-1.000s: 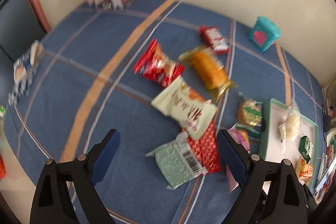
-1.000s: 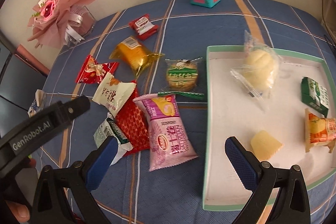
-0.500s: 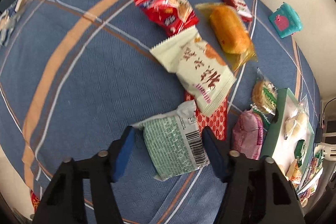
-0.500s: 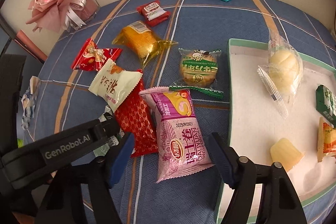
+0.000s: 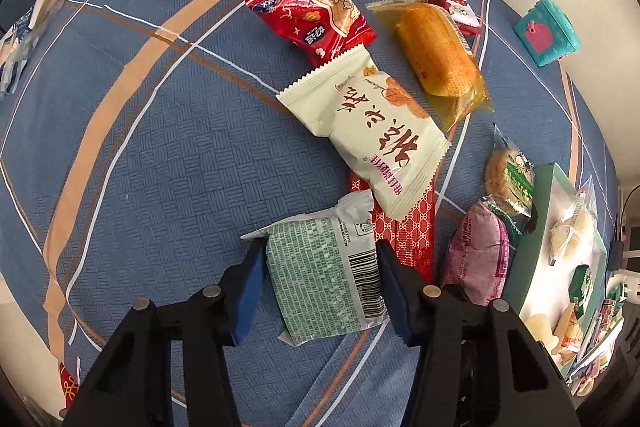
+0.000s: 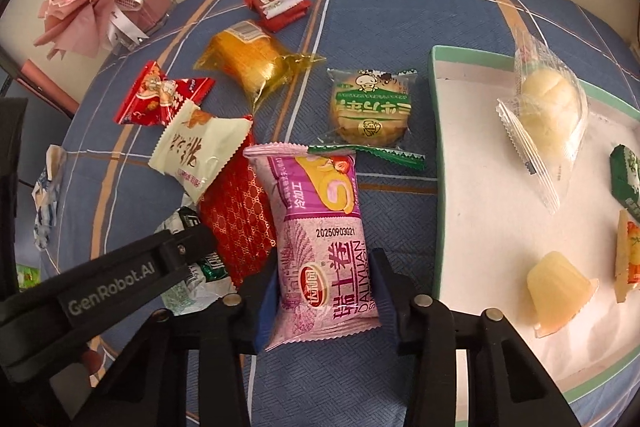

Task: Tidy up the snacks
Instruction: 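Grasp green-white biscuit pack with left tool while right grasps pink swiss roll pack, then carry biscuit pack with left tool while right carries pink pack over tray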

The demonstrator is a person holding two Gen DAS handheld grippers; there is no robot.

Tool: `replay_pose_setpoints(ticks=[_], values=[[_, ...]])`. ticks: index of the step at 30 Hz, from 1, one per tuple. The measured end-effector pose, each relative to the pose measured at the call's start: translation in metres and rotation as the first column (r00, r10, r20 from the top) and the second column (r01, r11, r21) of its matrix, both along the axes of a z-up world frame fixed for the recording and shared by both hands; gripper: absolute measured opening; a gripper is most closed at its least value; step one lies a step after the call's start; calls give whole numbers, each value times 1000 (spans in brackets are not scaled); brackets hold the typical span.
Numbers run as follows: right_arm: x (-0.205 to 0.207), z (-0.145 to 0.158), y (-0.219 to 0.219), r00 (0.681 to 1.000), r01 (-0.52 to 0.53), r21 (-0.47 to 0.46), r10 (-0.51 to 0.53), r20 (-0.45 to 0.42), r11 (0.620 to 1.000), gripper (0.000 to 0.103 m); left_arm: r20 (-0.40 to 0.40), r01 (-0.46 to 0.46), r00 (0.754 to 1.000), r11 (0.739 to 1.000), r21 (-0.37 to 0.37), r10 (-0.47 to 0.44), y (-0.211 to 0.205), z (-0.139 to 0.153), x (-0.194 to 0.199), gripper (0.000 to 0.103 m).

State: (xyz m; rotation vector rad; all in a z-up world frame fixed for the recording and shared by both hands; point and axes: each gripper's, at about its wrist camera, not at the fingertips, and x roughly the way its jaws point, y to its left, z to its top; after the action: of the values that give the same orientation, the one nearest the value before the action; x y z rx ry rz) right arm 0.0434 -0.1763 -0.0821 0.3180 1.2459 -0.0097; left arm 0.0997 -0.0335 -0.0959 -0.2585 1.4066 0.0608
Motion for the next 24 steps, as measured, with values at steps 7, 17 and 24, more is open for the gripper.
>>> replay_pose_setpoints(ticks=[7, 17, 24], values=[[-5, 11, -7, 1000, 10, 47, -11, 9, 999, 40, 55, -7, 998, 1000, 22, 6, -4, 23, 0, 55], [-12, 44, -11, 996, 25, 98, -33, 83, 995, 40, 166, -48, 985, 998, 46, 40, 0, 63, -5, 55], [-12, 59, -8, 992, 21, 97, -33, 123, 995, 40, 225, -62, 973, 997, 52, 49, -1, 78, -8, 55]])
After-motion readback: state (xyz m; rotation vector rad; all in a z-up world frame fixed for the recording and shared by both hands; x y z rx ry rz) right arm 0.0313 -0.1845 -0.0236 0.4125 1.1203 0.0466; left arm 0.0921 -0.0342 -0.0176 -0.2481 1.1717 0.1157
